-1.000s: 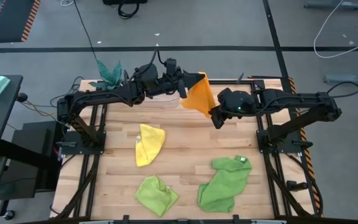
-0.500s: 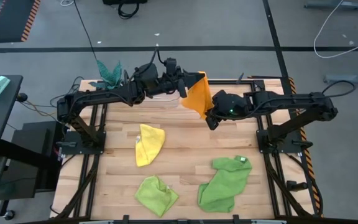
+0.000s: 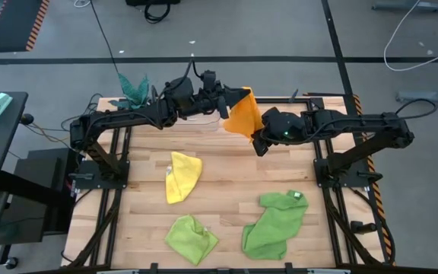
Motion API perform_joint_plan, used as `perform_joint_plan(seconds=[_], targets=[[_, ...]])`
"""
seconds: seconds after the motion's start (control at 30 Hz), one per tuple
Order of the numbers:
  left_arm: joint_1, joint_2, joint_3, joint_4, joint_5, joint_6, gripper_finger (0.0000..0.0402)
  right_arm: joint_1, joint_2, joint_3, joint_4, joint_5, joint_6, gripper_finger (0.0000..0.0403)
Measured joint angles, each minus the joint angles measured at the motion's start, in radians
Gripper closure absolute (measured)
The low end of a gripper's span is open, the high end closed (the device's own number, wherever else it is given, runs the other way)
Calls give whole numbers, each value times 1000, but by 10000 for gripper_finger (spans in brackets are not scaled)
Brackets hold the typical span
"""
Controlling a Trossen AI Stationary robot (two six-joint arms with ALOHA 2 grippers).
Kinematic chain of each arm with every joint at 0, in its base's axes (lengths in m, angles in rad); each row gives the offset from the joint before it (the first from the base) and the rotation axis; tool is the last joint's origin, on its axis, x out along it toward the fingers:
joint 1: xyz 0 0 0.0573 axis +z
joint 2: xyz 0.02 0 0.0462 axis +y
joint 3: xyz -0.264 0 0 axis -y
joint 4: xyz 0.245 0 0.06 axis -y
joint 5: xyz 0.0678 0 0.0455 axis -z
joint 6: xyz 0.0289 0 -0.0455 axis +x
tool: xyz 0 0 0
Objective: Fold microfiber towels
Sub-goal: Fold the orange towel
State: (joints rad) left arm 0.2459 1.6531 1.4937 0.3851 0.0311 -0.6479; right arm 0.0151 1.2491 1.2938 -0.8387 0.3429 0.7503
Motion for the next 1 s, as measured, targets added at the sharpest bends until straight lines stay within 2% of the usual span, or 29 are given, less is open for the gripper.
perform_joint_plan(seconds=[0.53, 0.8, 1.0], targets=[[0, 0, 0, 10, 1, -3, 399, -55, 9, 0, -2, 33, 21, 310], [0, 0, 0, 34, 17, -9, 399, -64, 65, 1, 10, 31, 5, 311], [3, 0, 0, 30, 26, -13, 399, -66, 71, 1, 9, 42, -13, 336]])
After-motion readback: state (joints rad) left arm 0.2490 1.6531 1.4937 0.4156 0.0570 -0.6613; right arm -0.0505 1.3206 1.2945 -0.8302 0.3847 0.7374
